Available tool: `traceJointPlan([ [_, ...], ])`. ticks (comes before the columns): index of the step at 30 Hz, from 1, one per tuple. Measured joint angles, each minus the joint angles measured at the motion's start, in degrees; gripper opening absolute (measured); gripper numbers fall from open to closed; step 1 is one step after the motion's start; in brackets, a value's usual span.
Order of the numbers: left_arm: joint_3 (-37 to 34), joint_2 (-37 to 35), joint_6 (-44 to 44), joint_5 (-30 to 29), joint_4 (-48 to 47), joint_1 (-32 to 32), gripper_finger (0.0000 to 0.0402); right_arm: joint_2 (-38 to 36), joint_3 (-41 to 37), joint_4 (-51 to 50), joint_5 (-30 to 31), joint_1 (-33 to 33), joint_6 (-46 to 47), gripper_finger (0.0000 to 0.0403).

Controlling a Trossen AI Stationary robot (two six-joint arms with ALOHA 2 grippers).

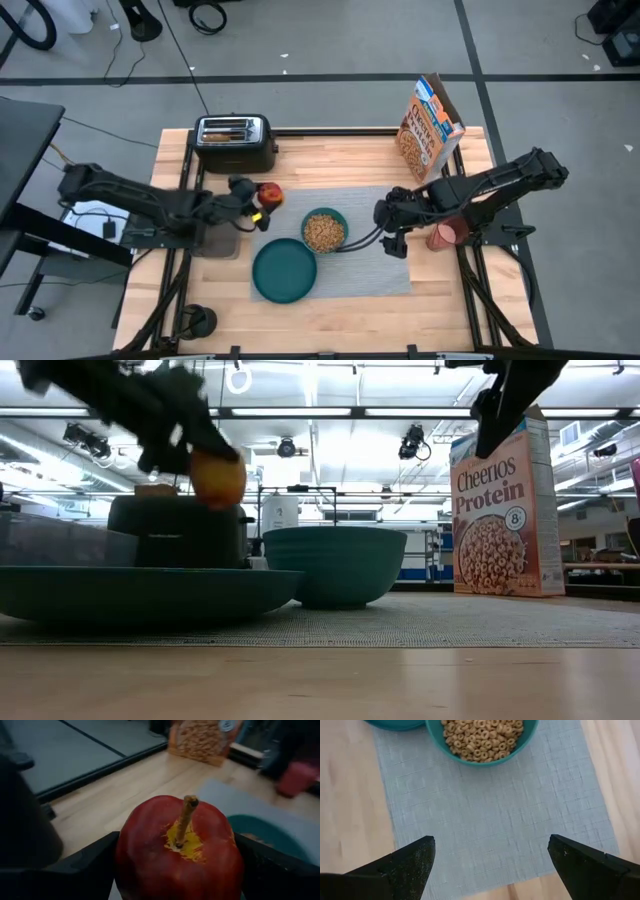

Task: Arrange a breakfast setting
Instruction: Put the red apple on the mat

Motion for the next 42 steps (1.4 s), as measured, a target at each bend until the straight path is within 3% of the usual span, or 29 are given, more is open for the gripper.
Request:
traceJointPlan([
  [7, -8.16, 8.36, -1.81, -2.76, 12.56, 2.32, 0.0333, 0.0, 0.0, 0.16, -0.16, 0.27, 0.24, 0.0389],
  [17, -8.56, 21.84, -3.84, -4.13, 24.89, 5.3, 0.0333, 0.02, 0.0, 0.42, -1.07, 0.27, 1.52, 0.0389],
  [26, 2.16, 26.34, -6.32, -5.4, 12.38, 5.26, 0.0333, 0.04, 0.0, 0.44, -1.26, 0.27, 1.47, 0.0389],
  [33, 4.06, 31.95, -23.51, -10.11, 5.58, 6.99, 0.0333, 0.04, 0.0, 0.41, -1.25, 0.27, 1.36, 0.0389],
  [42, 6.83, 36.22, -21.4, -9.65, 5.34, 7.08, 0.0335, 0.07, 0.0, 0.07, -1.25, 0.27, 1.33, 0.0389],
])
